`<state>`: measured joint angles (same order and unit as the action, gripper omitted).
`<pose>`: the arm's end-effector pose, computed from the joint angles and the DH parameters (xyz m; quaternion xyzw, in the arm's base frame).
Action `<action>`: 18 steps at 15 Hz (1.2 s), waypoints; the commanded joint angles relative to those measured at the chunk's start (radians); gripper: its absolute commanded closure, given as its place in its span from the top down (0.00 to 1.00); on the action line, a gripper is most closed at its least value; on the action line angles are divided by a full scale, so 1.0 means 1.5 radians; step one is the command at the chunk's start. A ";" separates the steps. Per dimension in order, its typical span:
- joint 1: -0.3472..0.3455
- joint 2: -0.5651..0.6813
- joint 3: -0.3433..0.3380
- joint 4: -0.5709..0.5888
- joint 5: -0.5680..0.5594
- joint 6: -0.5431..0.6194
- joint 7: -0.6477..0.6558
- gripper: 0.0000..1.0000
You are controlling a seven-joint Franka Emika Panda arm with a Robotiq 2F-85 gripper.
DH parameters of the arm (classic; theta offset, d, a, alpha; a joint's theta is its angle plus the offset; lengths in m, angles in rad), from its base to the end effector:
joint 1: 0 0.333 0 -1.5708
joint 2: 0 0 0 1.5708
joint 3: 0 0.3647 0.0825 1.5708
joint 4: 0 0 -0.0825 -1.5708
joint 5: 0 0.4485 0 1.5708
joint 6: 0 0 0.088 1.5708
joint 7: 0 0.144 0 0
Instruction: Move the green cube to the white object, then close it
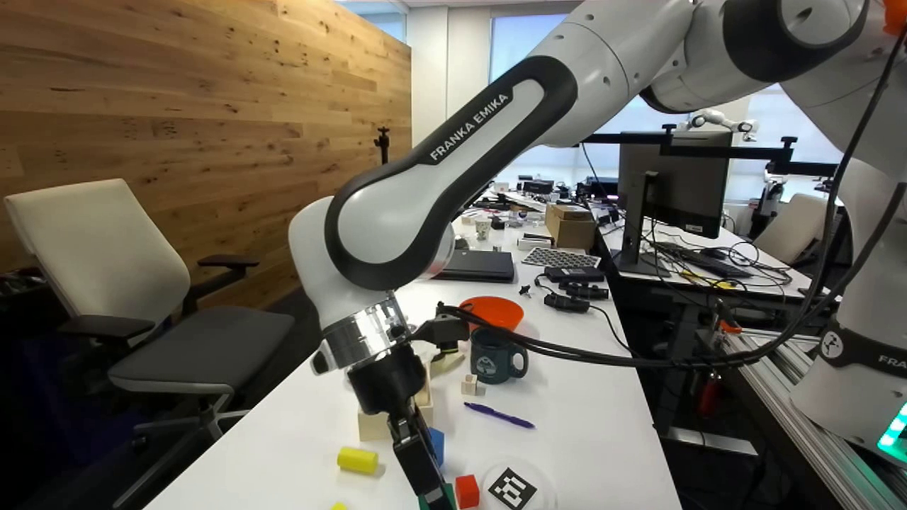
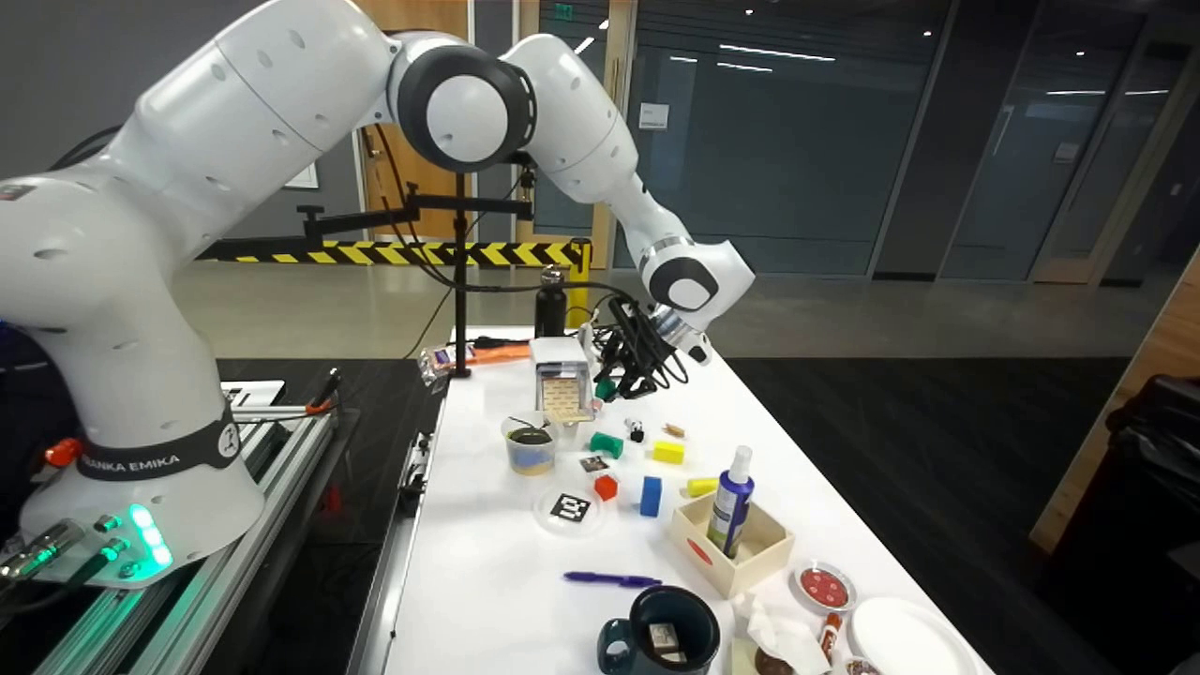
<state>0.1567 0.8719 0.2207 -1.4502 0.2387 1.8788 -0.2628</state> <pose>0.6870 0.2800 0.1097 -0.9316 -0.2262 0.2201 0.1802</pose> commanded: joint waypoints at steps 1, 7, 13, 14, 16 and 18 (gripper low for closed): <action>0.005 0.009 -0.006 0.011 -0.028 -0.024 0.009 0.19; 0.022 0.040 -0.008 0.016 -0.051 0.012 0.016 0.19; 0.056 0.068 0.000 0.023 -0.058 0.043 0.018 0.19; 0.060 0.071 0.002 0.024 -0.058 0.047 0.017 0.19; 0.067 0.072 0.003 0.024 -0.061 0.055 0.016 0.19; 0.072 0.070 0.006 0.022 -0.062 0.062 0.016 0.19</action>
<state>0.2567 0.9619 0.2168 -1.4471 0.1773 1.9642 -0.2623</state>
